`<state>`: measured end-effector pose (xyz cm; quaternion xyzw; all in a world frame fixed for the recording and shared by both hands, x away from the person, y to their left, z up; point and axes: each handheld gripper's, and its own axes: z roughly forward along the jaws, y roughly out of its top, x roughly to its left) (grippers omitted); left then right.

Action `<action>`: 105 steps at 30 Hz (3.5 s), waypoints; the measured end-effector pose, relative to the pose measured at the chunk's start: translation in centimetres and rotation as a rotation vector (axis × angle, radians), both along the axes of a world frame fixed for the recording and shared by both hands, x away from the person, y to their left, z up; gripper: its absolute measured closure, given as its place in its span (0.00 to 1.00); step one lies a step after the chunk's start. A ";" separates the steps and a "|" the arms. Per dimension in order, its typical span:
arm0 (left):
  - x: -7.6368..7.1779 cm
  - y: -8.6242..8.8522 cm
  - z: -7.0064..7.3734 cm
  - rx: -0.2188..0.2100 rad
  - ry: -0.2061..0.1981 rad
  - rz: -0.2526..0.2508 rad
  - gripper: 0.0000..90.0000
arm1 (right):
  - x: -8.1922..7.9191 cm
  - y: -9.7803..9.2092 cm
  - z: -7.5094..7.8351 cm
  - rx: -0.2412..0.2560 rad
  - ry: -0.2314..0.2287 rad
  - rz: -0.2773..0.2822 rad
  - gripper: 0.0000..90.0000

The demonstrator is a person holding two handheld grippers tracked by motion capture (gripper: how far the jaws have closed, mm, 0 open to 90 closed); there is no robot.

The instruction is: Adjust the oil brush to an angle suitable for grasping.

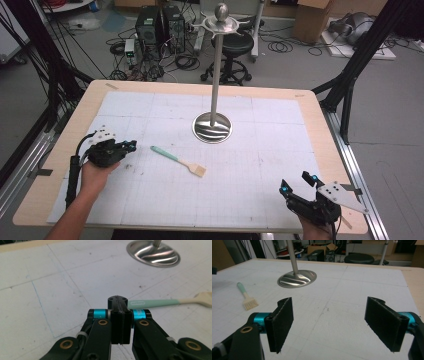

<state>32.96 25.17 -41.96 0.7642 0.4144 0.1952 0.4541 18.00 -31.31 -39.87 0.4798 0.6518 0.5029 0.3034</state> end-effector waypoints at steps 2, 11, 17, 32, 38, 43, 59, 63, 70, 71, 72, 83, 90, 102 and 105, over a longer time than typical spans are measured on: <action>0.3 -0.5 -0.3 0.024 0.013 -0.009 1.00 | 0.0 0.0 0.0 0.001 0.002 -0.001 0.24; 3.3 -2.5 -0.6 0.067 0.046 -0.033 1.00 | 0.1 0.2 -0.1 -0.003 0.007 0.011 0.24; 4.2 -2.9 -2.1 0.062 0.093 -0.037 1.00 | 0.2 0.0 -0.2 -0.008 0.014 0.011 0.24; 4.8 -2.9 -2.9 0.047 0.124 -0.052 1.00 | 0.2 0.0 -0.1 -0.010 0.012 0.015 0.24; 4.8 -3.0 -2.9 0.049 0.114 -0.065 1.00 | 0.2 0.0 -0.1 -0.006 0.014 0.015 0.24; 4.8 -3.1 -3.0 0.050 0.110 -0.063 1.00 | 0.2 0.0 -0.1 -0.009 0.012 0.018 0.24; 2.9 -6.9 -3.1 0.019 0.141 -0.162 1.00 | 0.1 -0.2 0.0 -0.005 0.006 0.011 0.24; 2.3 -8.5 -2.9 0.034 0.149 -0.179 1.00 | 0.1 -0.2 -0.1 -0.005 0.008 0.012 0.24; 1.7 -11.2 -2.8 0.041 0.157 -0.215 1.00 | 0.0 -0.2 0.0 0.000 0.007 0.008 0.24; 1.6 -11.6 -2.7 0.046 0.160 -0.221 1.00 | 0.0 -0.2 0.0 0.001 0.009 0.007 0.24; 1.5 -12.1 -2.7 0.048 0.160 -0.232 1.00 | 0.0 -0.3 0.0 0.002 0.009 0.005 0.24; -0.2 -17.3 -2.8 0.044 0.161 -0.327 1.00 | -0.1 -0.4 0.0 0.007 0.003 0.004 0.24; -0.9 -19.4 -3.0 0.022 0.165 -0.366 1.00 | -0.2 -0.4 0.1 0.006 0.003 0.004 0.24; -0.9 -15.7 -0.9 -0.109 0.040 -0.277 0.68 | -0.2 -0.6 0.0 0.013 0.002 0.001 0.24; -1.2 -12.6 0.4 -0.161 -0.029 -0.214 0.56 | -0.3 -0.5 0.1 0.007 0.000 0.004 0.24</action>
